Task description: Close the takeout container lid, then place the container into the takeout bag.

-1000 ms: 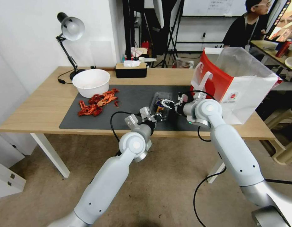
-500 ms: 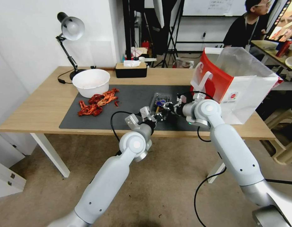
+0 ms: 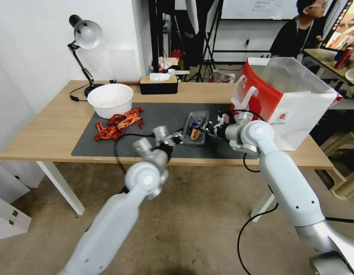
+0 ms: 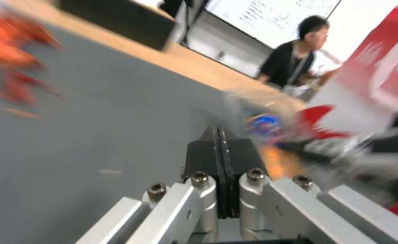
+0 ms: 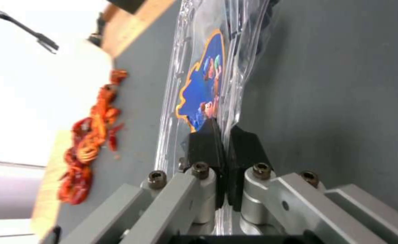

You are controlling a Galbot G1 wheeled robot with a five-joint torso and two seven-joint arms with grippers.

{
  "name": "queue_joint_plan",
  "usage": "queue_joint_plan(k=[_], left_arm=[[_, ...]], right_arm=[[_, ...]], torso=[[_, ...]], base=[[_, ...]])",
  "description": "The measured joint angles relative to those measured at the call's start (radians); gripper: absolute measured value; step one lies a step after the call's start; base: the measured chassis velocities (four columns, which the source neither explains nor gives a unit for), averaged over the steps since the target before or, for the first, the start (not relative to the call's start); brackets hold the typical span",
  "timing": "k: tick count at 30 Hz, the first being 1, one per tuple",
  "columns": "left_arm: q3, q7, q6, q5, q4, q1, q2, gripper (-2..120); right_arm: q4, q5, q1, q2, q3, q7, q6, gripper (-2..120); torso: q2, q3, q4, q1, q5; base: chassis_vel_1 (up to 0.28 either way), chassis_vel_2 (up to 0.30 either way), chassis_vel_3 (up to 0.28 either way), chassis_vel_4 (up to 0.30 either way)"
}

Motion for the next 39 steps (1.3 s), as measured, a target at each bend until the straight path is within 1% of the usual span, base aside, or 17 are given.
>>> queue_joint_plan(k=[1, 3, 4, 5, 8, 9, 12, 14, 17, 21, 22, 26, 28, 33, 34, 37, 39], left_arm=[[0.000, 0.000, 0.000, 0.000, 0.000, 0.000, 0.000, 0], [-0.025, 0.045, -0.017, 0.137, -0.024, 0.068, 0.057, 10], [-0.035, 0.053, -0.030, 0.192, -0.029, 0.096, 0.076, 15], [-0.035, 0.053, -0.030, 0.192, -0.029, 0.096, 0.076, 15], [-0.093, 0.036, -0.090, 0.316, -0.057, 0.204, 0.099, 28], [-0.093, 0.036, -0.090, 0.316, -0.057, 0.204, 0.099, 28], [-0.160, 0.027, -0.128, 0.376, -0.085, 0.302, 0.085, 43], [-0.176, 0.031, -0.139, 0.381, -0.091, 0.322, 0.079, 47], [-0.225, 0.057, -0.183, 0.404, -0.103, 0.392, 0.049, 62], [-0.255, 0.085, -0.211, 0.416, -0.103, 0.437, 0.021, 72], [-0.271, 0.105, -0.221, 0.420, -0.104, 0.463, 0.008, 80], [-0.280, 0.116, -0.234, 0.426, -0.103, 0.486, -0.003, 87], [-0.284, 0.125, -0.259, 0.448, -0.096, 0.515, -0.017, 98], [-0.284, 0.131, -0.274, 0.451, -0.087, 0.527, -0.025, 100], [-0.284, 0.131, -0.274, 0.451, -0.087, 0.527, -0.025, 100], [-0.276, 0.150, -0.285, 0.451, -0.086, 0.545, -0.031, 100], [-0.275, 0.154, -0.287, 0.453, -0.086, 0.550, -0.033, 100]], right_arm=[[0.000, 0.000, 0.000, 0.000, 0.000, 0.000, 0.000, 0], [0.029, -0.022, -0.030, -0.012, 0.023, -0.057, 0.024, 0], [0.045, -0.046, -0.046, -0.022, 0.034, -0.092, 0.041, 0], [0.045, -0.046, -0.046, -0.022, 0.034, -0.092, 0.041, 0], [0.065, -0.159, -0.065, -0.038, 0.027, -0.284, 0.143, 0], [0.065, -0.159, -0.065, -0.038, 0.027, -0.284, 0.143, 0], [0.090, -0.243, -0.065, -0.039, 0.013, -0.425, 0.262, 0], [0.096, -0.261, -0.063, -0.040, 0.011, -0.441, 0.282, 0], [0.132, -0.338, -0.047, -0.053, 0.004, -0.474, 0.396, 0], [0.166, -0.407, -0.038, -0.067, 0.007, -0.470, 0.474, 0], [0.196, -0.444, -0.030, -0.080, 0.018, -0.443, 0.506, 0], [0.231, -0.498, -0.021, -0.101, 0.032, -0.397, 0.537, 0], [0.283, -0.557, -0.004, -0.155, 0.070, -0.293, 0.549, 0], [0.306, -0.662, 0.010, -0.296, 0.142, -0.199, 0.518, 0], [0.306, -0.662, 0.010, -0.296, 0.142, -0.199, 0.518, 0], [0.290, -0.653, -0.010, -0.401, 0.216, -0.189, 0.480, 0], [0.286, -0.652, -0.018, -0.412, 0.225, -0.196, 0.480, 0]], torso=[[0.000, 0.000, 0.0000, 0.000, 0.0000], [0.000, 0.000, 0.0010, 0.000, 0.0002], [0.000, 0.000, -0.0008, 0.000, 0.0001], [0.000, 0.000, -0.0008, 0.000, 0.0001], [0.000, 0.000, -0.0006, 0.000, 0.0006], [0.000, 0.000, -0.0006, 0.000, 0.0006], [0.000, 0.000, 0.0006, 0.000, -0.0001], [0.000, 0.000, 0.0005, 0.000, 0.0003], [0.000, 0.000, -0.0003, 0.000, 0.0004], [0.000, 0.000, -0.0001, 0.000, 0.0004], [0.000, 0.000, 0.0000, 0.000, 0.0005], [0.000, 0.000, 0.0000, 0.000, 0.0005], [0.000, 0.000, 0.0000, 0.000, 0.0005], [0.000, 0.000, -0.0005, 0.000, 0.0007], [0.000, 0.000, -0.0005, 0.000, 0.0007], [0.000, 0.000, -0.0006, 0.000, 0.0005], [0.000, 0.000, -0.0007, 0.000, 0.0008]], base=[[0.000, 0.000, 0.000, 0.000], [0.000, 0.000, 0.000, 0.000], [0.000, 0.000, 0.000, 0.000], [0.000, 0.000, 0.000, 0.000], [0.000, 0.000, 0.000, 0.000], [0.000, 0.000, 0.000, 0.000], [0.000, 0.000, 0.000, 0.000], [0.000, 0.000, 0.000, 0.000], [0.000, 0.000, 0.000, 0.000], [0.000, 0.000, 0.000, 0.000], [0.000, 0.000, 0.000, 0.000], [0.000, 0.000, 0.000, 0.000], [0.000, 0.000, 0.000, 0.000], [0.000, 0.000, 0.000, 0.000], [0.000, 0.000, 0.000, 0.000], [0.000, 0.000, 0.000, 0.000], [0.000, 0.000, 0.000, 0.000]])
